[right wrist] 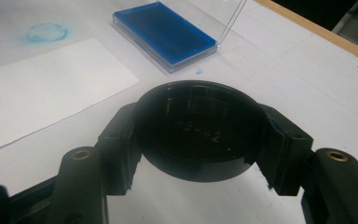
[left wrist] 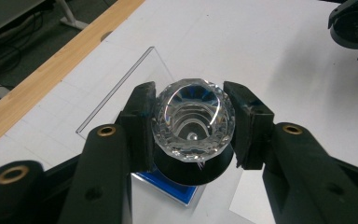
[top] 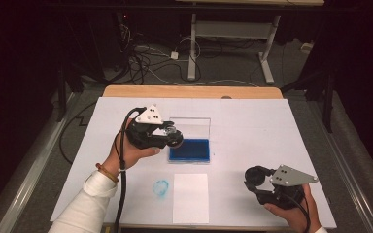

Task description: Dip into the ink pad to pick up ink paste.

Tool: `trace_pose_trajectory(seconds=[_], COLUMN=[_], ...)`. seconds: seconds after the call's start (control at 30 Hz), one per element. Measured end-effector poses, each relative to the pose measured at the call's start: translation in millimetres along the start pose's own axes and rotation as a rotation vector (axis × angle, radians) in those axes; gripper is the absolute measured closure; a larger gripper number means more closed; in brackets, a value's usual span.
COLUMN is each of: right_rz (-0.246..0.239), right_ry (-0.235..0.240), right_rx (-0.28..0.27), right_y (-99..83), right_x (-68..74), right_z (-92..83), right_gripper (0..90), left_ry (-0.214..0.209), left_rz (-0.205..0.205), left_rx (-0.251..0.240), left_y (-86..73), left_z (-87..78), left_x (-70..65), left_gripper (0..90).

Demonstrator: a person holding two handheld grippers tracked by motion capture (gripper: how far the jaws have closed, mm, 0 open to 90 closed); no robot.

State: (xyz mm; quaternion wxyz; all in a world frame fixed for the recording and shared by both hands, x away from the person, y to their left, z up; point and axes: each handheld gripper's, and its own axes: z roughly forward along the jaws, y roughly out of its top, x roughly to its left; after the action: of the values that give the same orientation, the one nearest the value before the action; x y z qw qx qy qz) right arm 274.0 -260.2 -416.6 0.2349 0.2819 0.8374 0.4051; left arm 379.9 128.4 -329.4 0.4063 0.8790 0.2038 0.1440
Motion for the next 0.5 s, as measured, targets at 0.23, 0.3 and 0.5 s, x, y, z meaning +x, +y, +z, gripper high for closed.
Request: trace_pose_trajectory(seconds=[0.23,0.3,0.5], right_rz=[0.024,0.017,0.011], right_ry=[0.001,0.005,0.006], right_rx=[0.004,0.003,0.007], right_y=[-3.7,-3.4,-2.8], right_x=[-1.8,-0.9,0.6], right_z=[-0.2,-0.7,0.1], right_gripper=[38.8,38.8,38.8], left_ry=[0.001,0.005,-0.005], left_rz=[-0.003,0.000,-0.011], left_rx=[0.062,0.080,0.124], left_y=[10.6,13.4,15.2], left_z=[13.9,18.1,35.1], left_x=[8.8,11.3,14.8], left_gripper=[54.7,54.7,54.7])
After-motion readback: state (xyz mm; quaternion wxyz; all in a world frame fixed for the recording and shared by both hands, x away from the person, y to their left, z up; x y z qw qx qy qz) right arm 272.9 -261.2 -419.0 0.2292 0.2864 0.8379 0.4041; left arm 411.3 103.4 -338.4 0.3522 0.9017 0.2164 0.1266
